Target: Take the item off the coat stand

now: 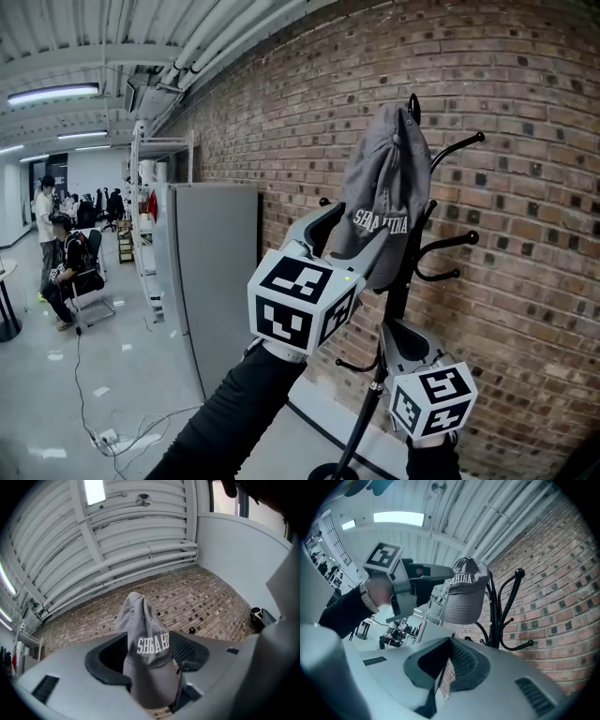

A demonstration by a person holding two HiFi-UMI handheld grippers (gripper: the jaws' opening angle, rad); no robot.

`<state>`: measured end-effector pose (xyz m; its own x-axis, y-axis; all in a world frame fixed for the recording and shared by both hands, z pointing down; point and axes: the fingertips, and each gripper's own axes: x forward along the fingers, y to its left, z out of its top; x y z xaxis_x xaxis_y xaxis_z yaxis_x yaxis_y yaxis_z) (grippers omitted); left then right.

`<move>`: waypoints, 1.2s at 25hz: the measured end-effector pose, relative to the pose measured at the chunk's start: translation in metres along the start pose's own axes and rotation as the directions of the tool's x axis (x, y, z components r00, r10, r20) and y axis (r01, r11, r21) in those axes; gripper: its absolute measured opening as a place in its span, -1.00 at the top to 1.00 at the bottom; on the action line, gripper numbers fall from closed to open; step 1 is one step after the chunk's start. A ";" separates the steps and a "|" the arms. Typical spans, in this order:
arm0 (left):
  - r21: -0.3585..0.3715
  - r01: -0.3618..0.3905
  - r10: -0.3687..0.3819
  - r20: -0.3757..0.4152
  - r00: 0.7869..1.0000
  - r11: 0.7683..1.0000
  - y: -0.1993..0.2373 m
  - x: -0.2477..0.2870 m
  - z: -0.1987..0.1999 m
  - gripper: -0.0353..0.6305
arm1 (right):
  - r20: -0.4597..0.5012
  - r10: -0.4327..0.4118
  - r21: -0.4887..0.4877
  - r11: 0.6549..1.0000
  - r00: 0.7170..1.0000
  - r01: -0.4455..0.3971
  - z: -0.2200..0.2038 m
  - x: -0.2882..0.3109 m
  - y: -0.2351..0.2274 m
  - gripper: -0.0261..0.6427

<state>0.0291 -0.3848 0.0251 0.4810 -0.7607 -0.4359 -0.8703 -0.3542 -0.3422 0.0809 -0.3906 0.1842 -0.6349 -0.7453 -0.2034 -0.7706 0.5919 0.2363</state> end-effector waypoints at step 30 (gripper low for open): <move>0.107 -0.084 0.079 0.044 0.996 0.991 0.040 0.047 0.056 0.80 | -0.033 0.001 -0.053 0.999 0.999 -0.003 -0.014 -0.001 -0.007 0.89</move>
<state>0.0226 -0.4046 -0.0557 0.4146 -0.7617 -0.4980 -0.8912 -0.2291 -0.3916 0.0875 -0.3984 0.1957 -0.6338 -0.7543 -0.1712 -0.7645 0.5771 0.2872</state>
